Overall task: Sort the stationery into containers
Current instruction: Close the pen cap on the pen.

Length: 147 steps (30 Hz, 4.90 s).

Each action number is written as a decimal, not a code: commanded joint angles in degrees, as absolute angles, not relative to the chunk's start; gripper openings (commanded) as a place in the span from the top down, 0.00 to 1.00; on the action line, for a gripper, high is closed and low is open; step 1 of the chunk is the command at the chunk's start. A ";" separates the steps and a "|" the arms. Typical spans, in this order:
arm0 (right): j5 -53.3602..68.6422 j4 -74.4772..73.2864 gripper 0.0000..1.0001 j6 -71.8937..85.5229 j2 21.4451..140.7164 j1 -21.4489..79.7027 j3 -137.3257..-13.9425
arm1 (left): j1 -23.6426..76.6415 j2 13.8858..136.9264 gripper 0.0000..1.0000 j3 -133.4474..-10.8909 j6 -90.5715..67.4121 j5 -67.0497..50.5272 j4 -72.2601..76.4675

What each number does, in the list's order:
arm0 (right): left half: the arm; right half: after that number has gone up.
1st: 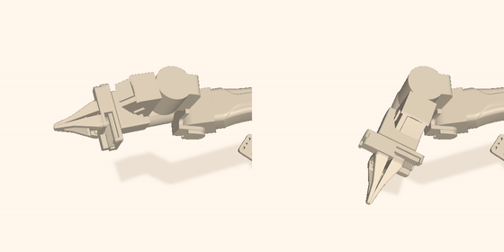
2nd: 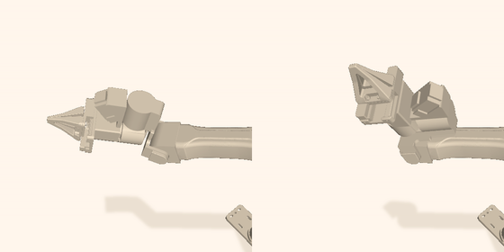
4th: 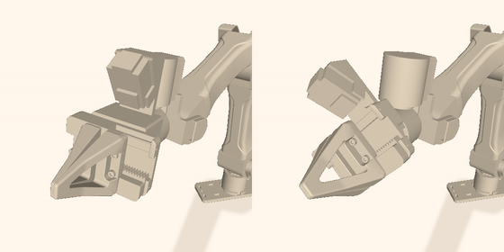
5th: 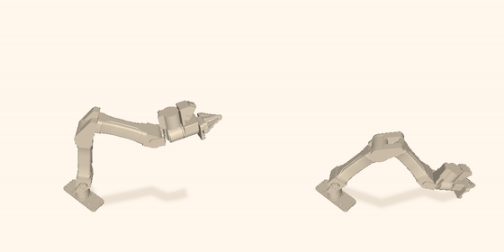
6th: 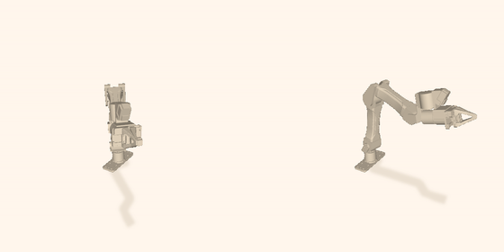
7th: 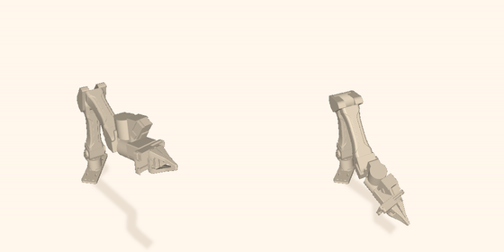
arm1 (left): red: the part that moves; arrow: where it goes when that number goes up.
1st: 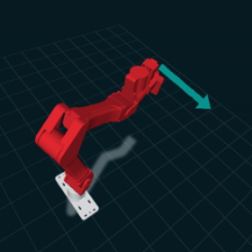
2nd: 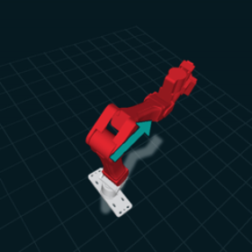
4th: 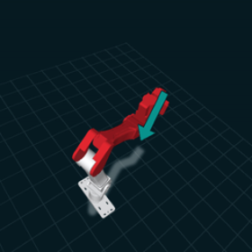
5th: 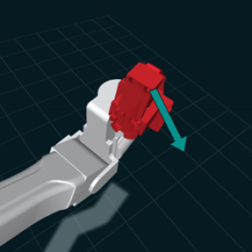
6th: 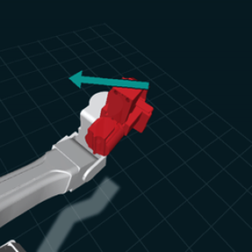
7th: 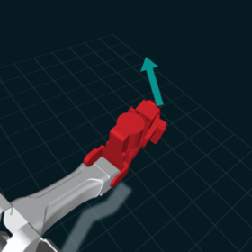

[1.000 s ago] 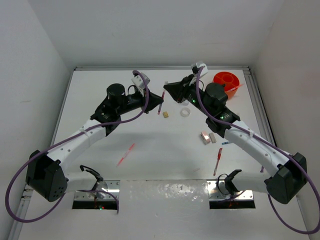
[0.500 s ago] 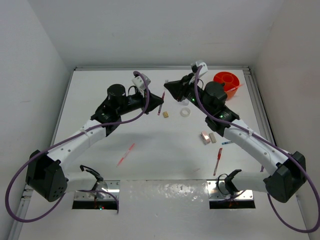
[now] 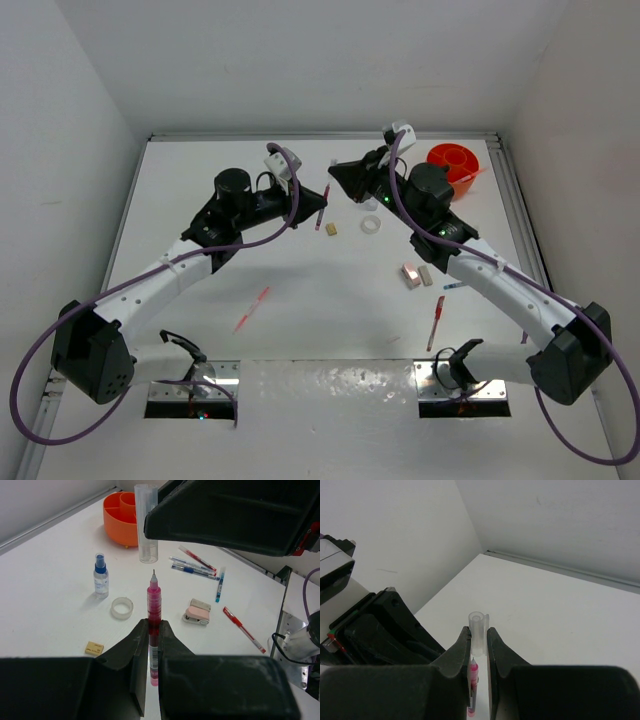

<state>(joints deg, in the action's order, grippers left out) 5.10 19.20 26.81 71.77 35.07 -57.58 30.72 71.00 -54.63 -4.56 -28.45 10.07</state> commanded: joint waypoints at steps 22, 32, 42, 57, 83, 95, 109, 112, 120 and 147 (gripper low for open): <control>4.92 19.60 1.00 28.39 69.70 35.68 -56.34 | 31.20 69.34 1.00 -54.32 -3.43 -28.30 11.78; 3.95 18.63 1.00 28.30 69.52 35.86 -56.51 | 31.29 69.08 1.00 -54.32 -2.99 -28.04 11.51; 4.75 20.04 1.00 30.76 70.40 37.18 -53.53 | 31.20 69.87 1.00 -54.84 -2.37 -27.16 14.24; 3.69 15.65 1.00 26.72 69.17 37.97 -49.66 | 30.59 69.87 1.00 -55.11 -1.23 -26.72 16.08; 0.44 20.31 1.00 31.29 71.46 43.24 -37.80 | 28.30 69.35 1.00 -52.73 -3.78 -28.56 22.59; 0.70 19.69 1.00 30.94 72.16 43.95 -37.26 | 27.86 69.52 1.00 -53.26 -2.46 -28.65 20.31; 0.09 18.72 1.00 29.97 73.21 46.05 -37.80 | 28.21 68.73 1.00 -52.21 -4.48 -28.13 21.18; 0.09 18.90 1.00 30.15 73.39 46.23 -37.53 | 28.21 68.56 1.00 -52.03 -4.39 -28.04 21.53; -0.87 18.20 1.00 30.41 73.13 46.76 -36.04 | 27.95 68.03 1.00 -51.77 -3.61 -27.33 22.50; 0.97 21.53 1.00 31.90 77.17 47.72 -31.99 | 26.20 67.59 1.00 -48.69 -7.39 -24.18 33.57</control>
